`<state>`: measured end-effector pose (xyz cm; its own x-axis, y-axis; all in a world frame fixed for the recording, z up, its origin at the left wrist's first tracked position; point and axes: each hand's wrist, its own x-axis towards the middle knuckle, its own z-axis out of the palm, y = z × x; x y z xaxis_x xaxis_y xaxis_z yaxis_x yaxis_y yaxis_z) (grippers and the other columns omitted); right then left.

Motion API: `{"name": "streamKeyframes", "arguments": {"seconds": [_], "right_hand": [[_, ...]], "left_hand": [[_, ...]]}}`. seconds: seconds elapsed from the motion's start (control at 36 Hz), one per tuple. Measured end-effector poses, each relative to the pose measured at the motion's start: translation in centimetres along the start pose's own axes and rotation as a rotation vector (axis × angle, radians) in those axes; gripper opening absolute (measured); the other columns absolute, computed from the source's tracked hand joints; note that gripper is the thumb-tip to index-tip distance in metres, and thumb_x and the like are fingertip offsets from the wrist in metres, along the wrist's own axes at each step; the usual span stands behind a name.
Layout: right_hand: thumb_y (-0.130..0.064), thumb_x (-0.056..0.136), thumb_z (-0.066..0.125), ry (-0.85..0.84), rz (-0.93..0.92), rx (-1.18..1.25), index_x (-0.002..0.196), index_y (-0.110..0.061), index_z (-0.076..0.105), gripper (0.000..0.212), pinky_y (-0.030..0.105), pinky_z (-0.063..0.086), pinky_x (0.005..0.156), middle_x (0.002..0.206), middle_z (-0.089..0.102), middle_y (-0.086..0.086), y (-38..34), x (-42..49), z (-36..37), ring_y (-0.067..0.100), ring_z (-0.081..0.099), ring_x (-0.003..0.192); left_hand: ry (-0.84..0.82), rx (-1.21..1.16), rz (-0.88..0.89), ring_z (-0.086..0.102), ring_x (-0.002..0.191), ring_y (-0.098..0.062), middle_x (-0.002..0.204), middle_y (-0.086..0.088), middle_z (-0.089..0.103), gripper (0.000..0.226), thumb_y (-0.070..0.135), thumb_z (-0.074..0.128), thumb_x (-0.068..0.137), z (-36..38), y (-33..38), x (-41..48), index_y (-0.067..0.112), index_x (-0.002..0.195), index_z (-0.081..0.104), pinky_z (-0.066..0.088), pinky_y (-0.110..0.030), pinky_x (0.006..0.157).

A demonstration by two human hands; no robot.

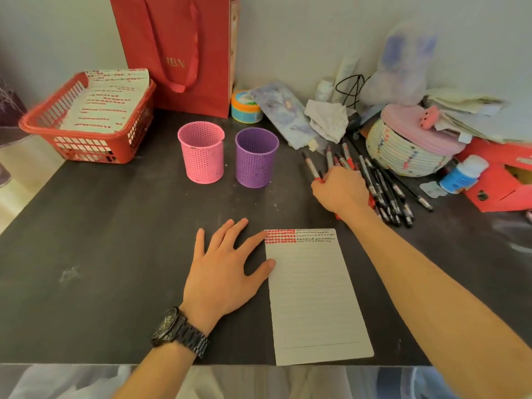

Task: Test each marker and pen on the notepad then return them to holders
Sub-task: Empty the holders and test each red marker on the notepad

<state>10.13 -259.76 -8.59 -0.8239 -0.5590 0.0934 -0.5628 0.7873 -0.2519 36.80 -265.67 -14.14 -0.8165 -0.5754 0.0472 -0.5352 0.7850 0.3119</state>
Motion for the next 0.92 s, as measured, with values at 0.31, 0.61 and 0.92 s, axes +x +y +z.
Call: {"name": "streamKeyframes", "arguments": {"seconds": [0.31,0.61,0.92], "right_hand": [[-0.036,0.093,0.068,-0.114,0.110,1.065,0.092,-0.026,0.076,0.013,0.017,0.052,0.059,0.073,0.070,-0.007,3.1,-16.2,-2.5,0.003,0.060,0.062],[-0.045,0.071,0.076,-0.082,0.055,1.025,0.090,-0.047,0.076,0.019,0.010,0.050,0.065,0.087,0.075,-0.011,2.7,-25.4,-1.7,0.009,0.067,0.071],[-0.045,0.080,0.070,-0.099,0.101,1.066,0.098,-0.038,0.073,0.020,0.015,0.052,0.067,0.087,0.073,-0.012,4.6,-25.9,-2.4,0.009,0.067,0.069]], "left_hand": [[0.029,-0.102,-0.006,0.016,0.148,-0.007,0.156,0.021,0.030,0.070,0.083,0.016,0.086,-0.5,0.1,-0.5,0.052,0.148,0.025,-0.002,-0.046,0.121],[-0.049,-1.171,-0.025,0.067,0.104,-0.007,0.112,0.015,0.072,0.026,0.050,0.059,0.094,-2.1,6.5,-5.2,0.040,0.117,0.064,0.053,-0.024,0.086],[-0.118,-1.687,-0.335,0.070,0.082,-0.024,0.095,-0.005,0.071,0.022,0.029,0.059,0.094,-2.7,8.1,-4.8,0.019,0.109,0.071,0.055,-0.029,0.068]]}}
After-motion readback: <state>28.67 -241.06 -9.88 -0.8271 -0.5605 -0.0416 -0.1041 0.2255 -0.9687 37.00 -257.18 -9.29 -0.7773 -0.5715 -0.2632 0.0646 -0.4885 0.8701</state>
